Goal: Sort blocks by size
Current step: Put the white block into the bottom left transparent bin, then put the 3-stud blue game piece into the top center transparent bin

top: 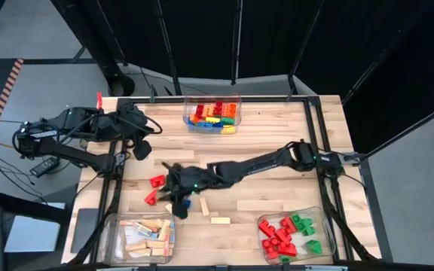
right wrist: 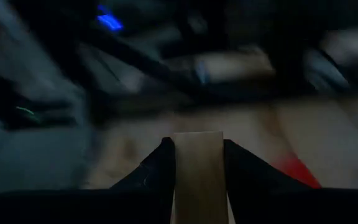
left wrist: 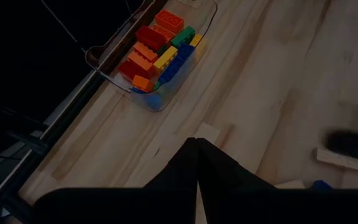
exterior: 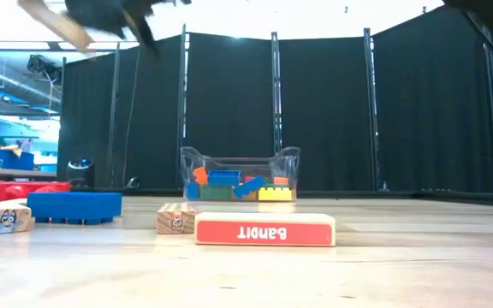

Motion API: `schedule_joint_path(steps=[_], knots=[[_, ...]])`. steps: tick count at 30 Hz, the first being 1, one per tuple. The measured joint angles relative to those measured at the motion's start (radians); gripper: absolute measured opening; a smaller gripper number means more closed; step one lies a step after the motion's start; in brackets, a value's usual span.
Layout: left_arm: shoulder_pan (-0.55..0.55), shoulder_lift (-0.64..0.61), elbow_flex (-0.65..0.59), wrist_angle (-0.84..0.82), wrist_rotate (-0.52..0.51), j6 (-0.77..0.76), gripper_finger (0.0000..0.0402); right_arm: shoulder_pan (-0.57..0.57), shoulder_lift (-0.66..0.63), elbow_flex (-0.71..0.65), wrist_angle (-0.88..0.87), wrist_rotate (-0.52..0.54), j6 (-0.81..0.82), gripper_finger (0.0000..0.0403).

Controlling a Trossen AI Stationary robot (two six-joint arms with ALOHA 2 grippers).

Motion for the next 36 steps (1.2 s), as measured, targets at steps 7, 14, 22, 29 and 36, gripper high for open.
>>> schedule_joint_path(steps=[7,14,22,29,36], knots=[[0.0,0.0,0.0,-0.003,0.0,0.005,0.0013,0.006,0.039,0.003,0.242,-0.175,-0.021,0.0118],[0.0,0.0,0.0,-0.002,0.0,0.005,0.0013,0.011,0.149,0.033,0.402,-0.347,0.14,0.0118],[0.0,0.003,0.0,0.002,0.0,0.002,0.0013,0.018,0.302,0.194,0.438,-0.442,0.273,0.0118],[0.0,0.003,0.0,0.0,0.002,-0.006,0.0013,0.006,0.325,0.261,0.365,-0.459,0.276,0.0155],[0.0,0.003,0.0,0.0,0.003,-0.006,0.0013,-0.002,0.305,0.261,0.28,-0.428,0.274,0.0243]])
